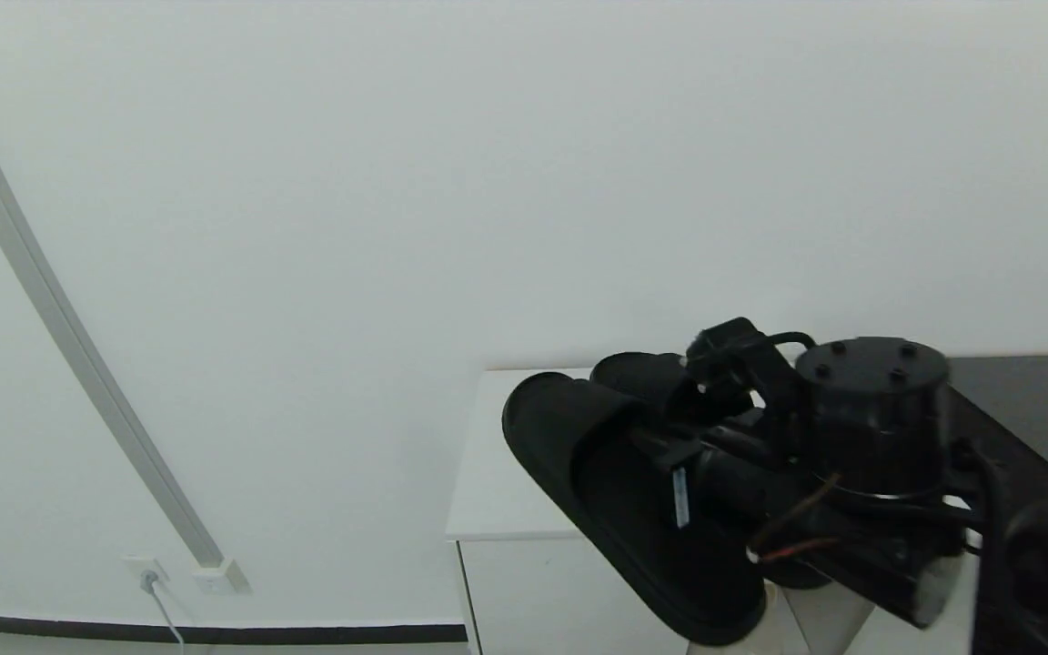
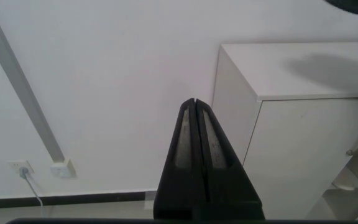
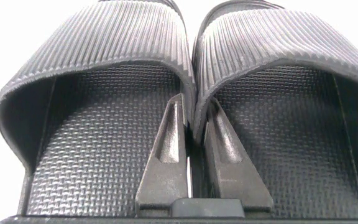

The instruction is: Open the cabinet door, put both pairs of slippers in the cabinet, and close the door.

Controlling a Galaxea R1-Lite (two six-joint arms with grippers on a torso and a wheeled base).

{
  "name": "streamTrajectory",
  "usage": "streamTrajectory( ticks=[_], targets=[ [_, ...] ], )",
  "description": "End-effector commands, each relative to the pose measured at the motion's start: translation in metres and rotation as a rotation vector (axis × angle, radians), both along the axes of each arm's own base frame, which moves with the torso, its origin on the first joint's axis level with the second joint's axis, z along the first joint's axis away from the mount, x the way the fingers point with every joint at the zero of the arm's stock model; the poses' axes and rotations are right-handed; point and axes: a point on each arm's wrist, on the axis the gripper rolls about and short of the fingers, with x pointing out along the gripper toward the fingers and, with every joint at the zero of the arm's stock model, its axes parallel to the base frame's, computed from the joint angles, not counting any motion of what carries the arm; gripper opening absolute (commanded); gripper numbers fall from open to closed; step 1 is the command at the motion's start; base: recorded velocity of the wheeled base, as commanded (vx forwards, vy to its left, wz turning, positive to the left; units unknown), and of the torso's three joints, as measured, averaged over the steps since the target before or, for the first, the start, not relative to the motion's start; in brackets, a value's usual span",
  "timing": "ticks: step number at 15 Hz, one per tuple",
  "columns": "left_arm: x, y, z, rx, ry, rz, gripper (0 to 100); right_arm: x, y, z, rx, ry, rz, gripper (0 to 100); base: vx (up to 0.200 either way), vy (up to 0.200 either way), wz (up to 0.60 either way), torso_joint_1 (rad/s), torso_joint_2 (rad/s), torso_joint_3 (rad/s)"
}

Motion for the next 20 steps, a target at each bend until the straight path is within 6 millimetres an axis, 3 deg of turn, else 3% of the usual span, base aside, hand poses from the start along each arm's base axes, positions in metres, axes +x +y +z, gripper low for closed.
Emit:
streamTrajectory(
  ticks=[1,9,18,20],
  targets=[
    [0.0001,0.0,0.0,-0.001,0.0,0.0,0,-0.0438,-0.0302,0.0246,0.071,-0.04,0.119,0,0.0,0.0,0.0,0.0,0.0,0.0],
    [0.0002,0.0,0.0001,-0.001,0.002,-0.002,0,-0.0511,-0.0392,0.0287,0.078,0.004,0.189,0,0.0,0.0,0.0,0.0,0.0,0.0],
    [-0.0001,0.0,0.0005,-0.004,-0.001,0.0,0,-0.0492,-0.0368,0.0242,0.064,0.016,0.187,0,-0.2,0.0,0.0,-0.001,0.0,0.002],
    [-0.0001,0.0,0.0005,-0.004,-0.001,0.001,0,-0.049,-0.0366,0.0239,0.063,0.017,0.187,0,0.0,0.0,0.0,0.0,0.0,0.0]
  ],
)
